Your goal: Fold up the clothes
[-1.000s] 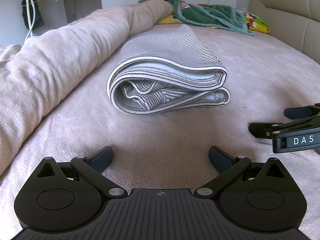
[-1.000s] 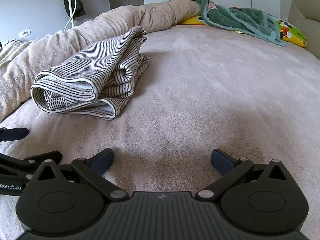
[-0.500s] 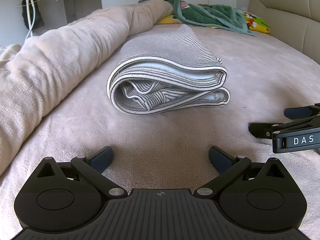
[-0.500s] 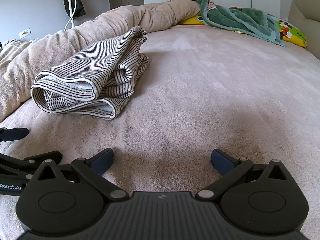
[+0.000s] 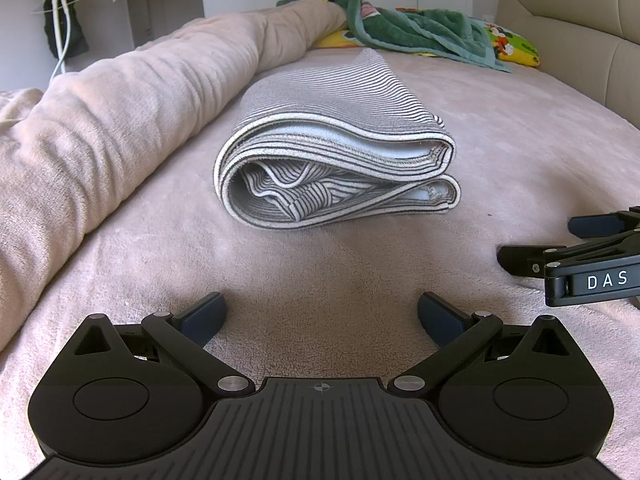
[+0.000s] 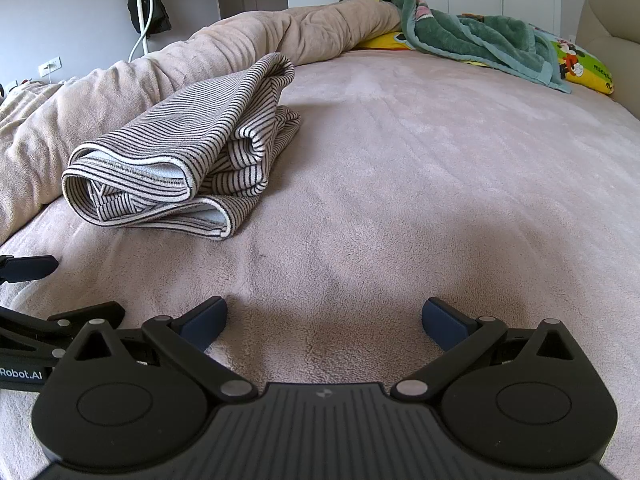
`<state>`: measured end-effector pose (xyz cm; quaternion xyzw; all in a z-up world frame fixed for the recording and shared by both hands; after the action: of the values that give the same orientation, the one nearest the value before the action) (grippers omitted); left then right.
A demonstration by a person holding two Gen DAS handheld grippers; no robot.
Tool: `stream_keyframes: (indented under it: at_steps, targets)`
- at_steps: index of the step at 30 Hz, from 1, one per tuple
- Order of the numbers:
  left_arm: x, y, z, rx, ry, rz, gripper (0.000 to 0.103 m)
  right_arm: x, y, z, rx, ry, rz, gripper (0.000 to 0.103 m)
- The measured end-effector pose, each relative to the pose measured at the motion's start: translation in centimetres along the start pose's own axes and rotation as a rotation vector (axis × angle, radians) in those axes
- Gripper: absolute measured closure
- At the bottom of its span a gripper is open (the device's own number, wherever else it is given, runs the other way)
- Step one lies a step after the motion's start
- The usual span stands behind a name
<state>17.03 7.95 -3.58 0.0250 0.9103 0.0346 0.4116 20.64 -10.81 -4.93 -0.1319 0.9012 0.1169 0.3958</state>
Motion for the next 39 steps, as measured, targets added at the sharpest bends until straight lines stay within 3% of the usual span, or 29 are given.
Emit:
stream_keyframes:
  at_steps: [39]
  targets:
    - [0.06,-0.15,-0.09,0.001,0.000,-0.001,0.000,0.04,0.10,0.06,0.000,-0.001,-0.001,0.000]
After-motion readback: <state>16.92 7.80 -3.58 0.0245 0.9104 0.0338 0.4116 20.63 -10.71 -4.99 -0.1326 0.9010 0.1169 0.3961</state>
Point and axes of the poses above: each gripper's, at about its wrist camera, not at the fingertips, and z roughly the way its jaws point, y to its left, x to its underside, the point moved 3 cm from there along z, roughly the way its jaws point, and after that the axes turned 1 degree about z, right-handed, at the moved point
